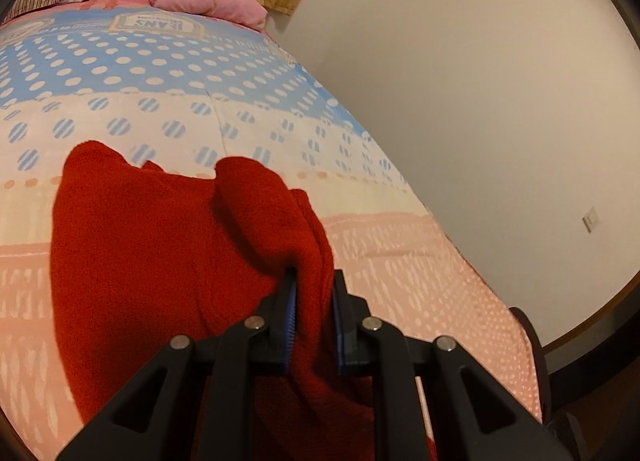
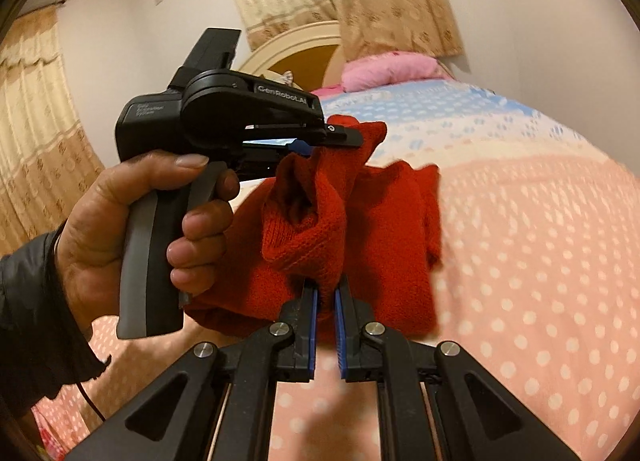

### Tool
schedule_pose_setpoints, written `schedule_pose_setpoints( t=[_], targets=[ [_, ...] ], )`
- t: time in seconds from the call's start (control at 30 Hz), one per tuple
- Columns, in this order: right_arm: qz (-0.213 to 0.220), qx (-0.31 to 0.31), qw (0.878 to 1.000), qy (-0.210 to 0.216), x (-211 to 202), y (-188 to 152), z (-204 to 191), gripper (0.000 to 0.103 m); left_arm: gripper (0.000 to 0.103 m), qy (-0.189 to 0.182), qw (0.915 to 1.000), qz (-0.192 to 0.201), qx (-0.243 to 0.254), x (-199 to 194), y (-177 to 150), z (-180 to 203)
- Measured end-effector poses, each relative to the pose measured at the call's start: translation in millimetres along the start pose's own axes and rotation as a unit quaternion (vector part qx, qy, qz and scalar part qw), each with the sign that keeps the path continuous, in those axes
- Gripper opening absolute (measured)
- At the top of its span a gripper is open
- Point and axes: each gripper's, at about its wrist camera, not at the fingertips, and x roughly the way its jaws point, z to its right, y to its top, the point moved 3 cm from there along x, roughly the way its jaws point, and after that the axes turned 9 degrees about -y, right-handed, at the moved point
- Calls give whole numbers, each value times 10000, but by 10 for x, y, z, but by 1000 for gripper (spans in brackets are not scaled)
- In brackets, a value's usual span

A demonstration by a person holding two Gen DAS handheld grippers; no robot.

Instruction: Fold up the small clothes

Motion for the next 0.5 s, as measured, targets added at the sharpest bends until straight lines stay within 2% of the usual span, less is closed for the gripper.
schedule_pose_setpoints(
  t=[0.07, 0.13, 0.27, 0.33, 0.37, 0.4, 0.5],
  targets=[
    [-80, 234, 9997, 49, 18, -34, 94, 7, 16, 23, 10000, -53, 76, 59, -9, 29],
    [-139, 461, 9988, 127, 30, -43, 175, 7, 18, 211, 9995, -103, 194, 129, -11, 54],
    [-209, 717, 9969, 235, 31, -64, 264, 7, 22, 166, 9979, -170, 595, 55, -113, 230],
    [-223, 750, 9967, 238, 34, -60, 275, 7, 36, 213, 9957, -145, 892, -64, -190, 316],
    [-228, 751, 9966, 245, 30, -63, 273, 7, 52, 256, 9947, -119, 986, -113, -219, 332],
    [-233, 740, 9967, 250, 24, -67, 269, 7, 62, 343, 9930, -35, 1129, -204, -264, 348],
    [-244, 750, 9965, 264, 6, -79, 278, 7, 65, 715, 9865, 201, 1460, -505, -405, 277]
  ],
)
